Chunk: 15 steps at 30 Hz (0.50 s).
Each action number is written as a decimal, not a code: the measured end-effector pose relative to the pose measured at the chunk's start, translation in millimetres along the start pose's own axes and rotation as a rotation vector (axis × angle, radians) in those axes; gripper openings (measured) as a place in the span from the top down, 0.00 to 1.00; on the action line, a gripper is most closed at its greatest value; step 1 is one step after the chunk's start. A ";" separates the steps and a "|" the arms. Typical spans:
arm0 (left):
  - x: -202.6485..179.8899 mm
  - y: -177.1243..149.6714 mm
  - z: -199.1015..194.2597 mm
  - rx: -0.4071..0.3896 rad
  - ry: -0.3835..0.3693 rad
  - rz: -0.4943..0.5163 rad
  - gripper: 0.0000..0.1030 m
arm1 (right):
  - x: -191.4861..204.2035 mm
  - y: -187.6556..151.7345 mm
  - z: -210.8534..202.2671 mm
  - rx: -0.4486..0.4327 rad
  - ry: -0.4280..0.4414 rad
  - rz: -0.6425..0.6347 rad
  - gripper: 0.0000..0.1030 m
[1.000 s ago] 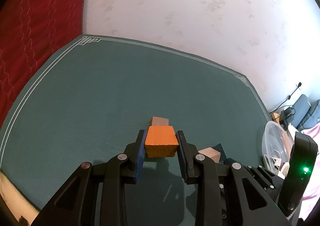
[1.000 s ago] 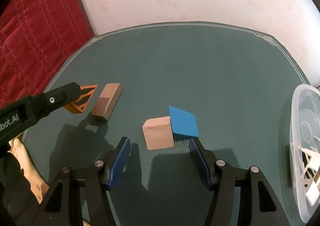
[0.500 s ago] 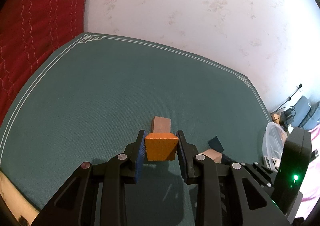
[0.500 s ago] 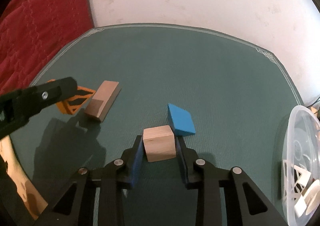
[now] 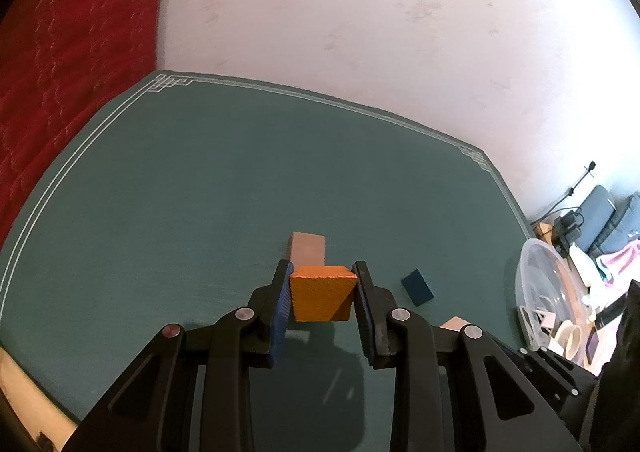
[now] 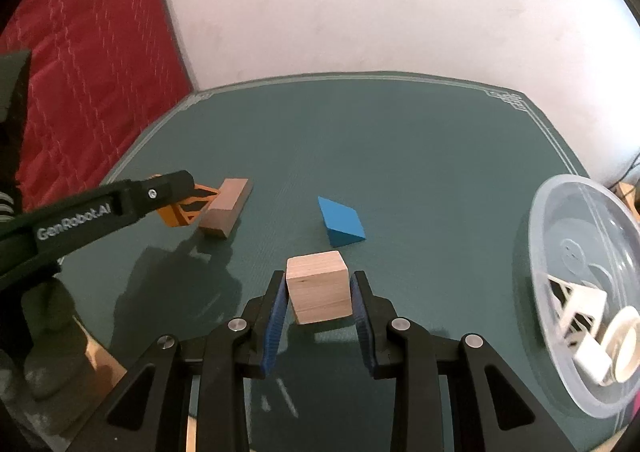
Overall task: Organize rigid objects
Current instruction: 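Carry the wood cube into the clear basin and release it with the right gripper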
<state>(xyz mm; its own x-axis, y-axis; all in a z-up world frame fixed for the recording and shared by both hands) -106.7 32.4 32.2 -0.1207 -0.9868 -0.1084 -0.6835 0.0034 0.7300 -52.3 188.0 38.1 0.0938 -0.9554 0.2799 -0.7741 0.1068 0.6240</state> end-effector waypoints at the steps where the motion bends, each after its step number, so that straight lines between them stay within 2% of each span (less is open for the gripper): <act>1: -1.1 -0.3 -0.8 -0.002 -0.004 0.004 0.70 | -0.1 -0.4 -1.9 -0.005 -0.002 0.006 0.67; 7: -12.6 0.6 -3.2 -0.010 -0.029 0.032 0.70 | -11.6 -1.8 -16.3 -0.035 -0.019 0.044 0.67; 15: -33.8 -2.4 -5.2 -0.013 -0.058 0.088 0.70 | -47.5 7.0 -42.7 -0.110 -0.076 0.129 0.67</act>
<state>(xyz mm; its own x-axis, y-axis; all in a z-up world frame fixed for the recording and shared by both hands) -97.2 64.9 37.6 -0.2215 -0.9718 -0.0814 -0.6587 0.0876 0.7473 -35.5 245.8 60.3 -0.0525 -0.9494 0.3097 -0.7033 0.2553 0.6635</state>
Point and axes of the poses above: each gripper's, at about its wrist camera, not at the fingertips, and z roughly the way its jaws point, x to its left, y to its top, the point moved 5 cm from there along z, roughly the way its jaws point, and after that the axes turned 13 degrees about z, right-handed, at the moved point
